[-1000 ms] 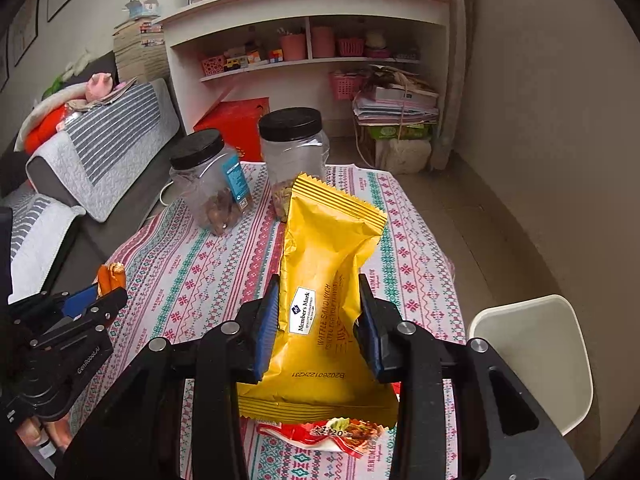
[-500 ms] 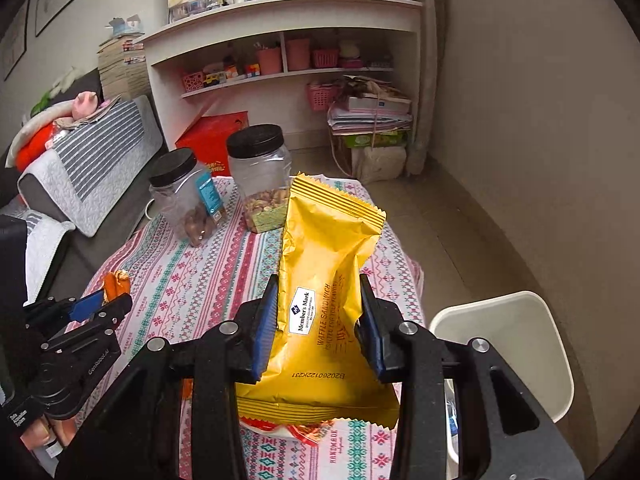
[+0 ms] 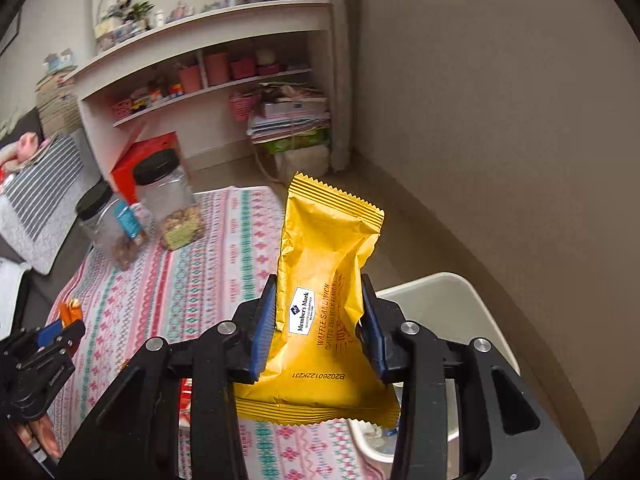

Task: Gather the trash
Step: 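Carry the yellow bag over the wastebasket with the right tool while the left tool carries the peel, then open the right tool to drop the yellow bag while the left tool drops the peel into the wastebasket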

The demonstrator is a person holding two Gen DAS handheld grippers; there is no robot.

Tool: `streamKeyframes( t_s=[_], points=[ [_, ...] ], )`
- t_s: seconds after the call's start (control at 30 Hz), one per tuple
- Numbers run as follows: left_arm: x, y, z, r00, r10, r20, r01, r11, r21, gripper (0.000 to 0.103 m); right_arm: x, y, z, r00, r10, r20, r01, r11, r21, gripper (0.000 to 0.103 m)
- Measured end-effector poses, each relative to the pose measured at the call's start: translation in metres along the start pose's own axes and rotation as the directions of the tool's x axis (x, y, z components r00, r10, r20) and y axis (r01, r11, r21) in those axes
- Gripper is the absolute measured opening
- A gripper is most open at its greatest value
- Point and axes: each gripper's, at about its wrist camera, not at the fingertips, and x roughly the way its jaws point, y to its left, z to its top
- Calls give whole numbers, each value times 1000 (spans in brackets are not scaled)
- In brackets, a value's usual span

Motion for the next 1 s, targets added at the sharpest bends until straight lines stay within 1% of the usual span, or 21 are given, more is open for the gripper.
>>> streamKeyframes(
  t_s=[0.07,0.1,0.13,0.17,0.2,0.23,0.27,0.3,0.37,0.5,0.63,0.73,0.83,0.93,1.0],
  points=[
    [0,-11,0,1000,-12,2,12,1000,15,25,0,-17,2,999,-33,-7,33,999,31,39],
    [0,-17,0,1000,-19,3,19,1000,21,25,0,-25,2,999,-49,-13,50,998,44,43],
    [-1,-22,1,1000,-25,4,25,999,27,25,0,-36,2,996,-85,-22,86,994,68,46],
    [-3,-30,1,999,-33,7,32,999,41,25,0,-45,1,994,-108,-27,110,990,86,53],
    [-4,-35,1,999,-38,10,37,998,51,25,-1,-58,2,989,-143,-37,146,982,118,57],
    [-5,-41,1,999,-43,13,42,997,61,25,-2,-69,2,986,-160,-47,165,975,147,62],
    [-6,-48,2,999,-50,14,49,996,73,25,-4,-79,3,983,-176,-55,183,967,177,79],
    [-6,-54,2,998,-56,13,55,995,80,25,-5,-88,3,980,-190,-59,199,958,208,88],
    [-7,-67,2,998,-69,12,68,993,98,25,-10,-109,4,975,-214,-60,223,933,281,89],
    [-12,-97,3,994,-105,21,102,987,120,25,-14,-130,5,974,-219,-61,226,905,359,92],
    [-20,-133,12,987,-160,28,154,976,157,25,-18,-134,6,972,-230,-48,231,902,365,92],
    [-25,-161,17,973,-229,13,223,959,176,25,-22,-138,9,971,-237,-29,231,901,367,92],
    [-28,-194,18,952,-305,-19,302,934,193,25,-26,-146,11,966,-258,-9,241,888,391,94],
    [-30,-216,16,943,-330,-27,329,922,207,25,-32,-159,10,966,-258,-3,234,871,432,94],
    [-30,-231,16,931,-361,-46,363,908,208,25,-34,-165,8,966,-260,-1,233,863,449,94]
  ],
)
